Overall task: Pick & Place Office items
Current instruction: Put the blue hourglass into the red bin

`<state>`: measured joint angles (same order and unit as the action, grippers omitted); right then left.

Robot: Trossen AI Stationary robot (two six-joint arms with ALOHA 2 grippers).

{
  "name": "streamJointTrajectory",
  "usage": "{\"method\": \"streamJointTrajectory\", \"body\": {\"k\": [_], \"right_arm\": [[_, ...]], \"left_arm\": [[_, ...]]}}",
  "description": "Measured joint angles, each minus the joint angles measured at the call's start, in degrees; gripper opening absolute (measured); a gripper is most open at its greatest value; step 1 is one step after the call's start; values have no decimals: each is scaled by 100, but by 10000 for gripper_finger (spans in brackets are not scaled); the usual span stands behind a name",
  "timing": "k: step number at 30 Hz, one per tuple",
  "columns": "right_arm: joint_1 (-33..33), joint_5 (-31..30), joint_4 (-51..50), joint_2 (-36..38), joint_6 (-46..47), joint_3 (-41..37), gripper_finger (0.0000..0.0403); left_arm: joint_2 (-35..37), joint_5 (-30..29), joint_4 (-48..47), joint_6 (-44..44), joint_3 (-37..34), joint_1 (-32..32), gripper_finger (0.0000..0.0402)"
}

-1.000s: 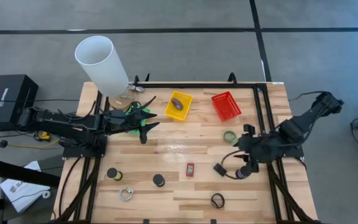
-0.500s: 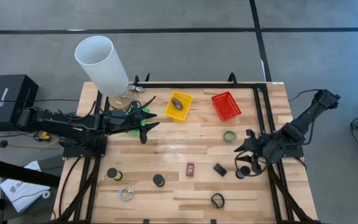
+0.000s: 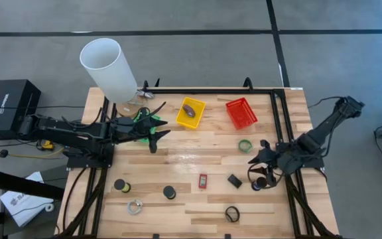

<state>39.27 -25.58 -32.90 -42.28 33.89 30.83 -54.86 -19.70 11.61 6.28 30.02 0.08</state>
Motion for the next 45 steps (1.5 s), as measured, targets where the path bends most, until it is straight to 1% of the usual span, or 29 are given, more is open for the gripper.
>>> {"method": "streamJointTrajectory", "body": {"k": [5,8,12,18,23,30,33,36,40,45], "right_arm": [[-347,-30,1,-233,-126,0,148],[-598,-10,44,-348,-88,0,155],[-856,22,81,-395,-350,2,179],[-1106,227,94,-378,-689,2,229],[-1117,829,173,-380,-888,38,249],[-1112,1381,175,-415,-1051,212,249],[-1099,1699,-47,-504,-1020,212,249],[-1011,1869,-262,-698,-820,210,249],[-819,2250,-240,-997,-692,212,249],[-549,2428,-232,-1409,-680,219,249]], "left_arm": [[1,0,58,0,0,0,177],[-1,0,148,0,0,0,177],[1,0,275,0,0,0,177],[-1,0,292,0,0,0,177],[1,0,306,0,0,0,177],[1,0,311,0,0,0,177],[1,0,315,0,0,0,177],[1,0,323,0,0,0,177],[0,0,351,0,0,0,177],[0,0,391,0,0,0,177]]}}
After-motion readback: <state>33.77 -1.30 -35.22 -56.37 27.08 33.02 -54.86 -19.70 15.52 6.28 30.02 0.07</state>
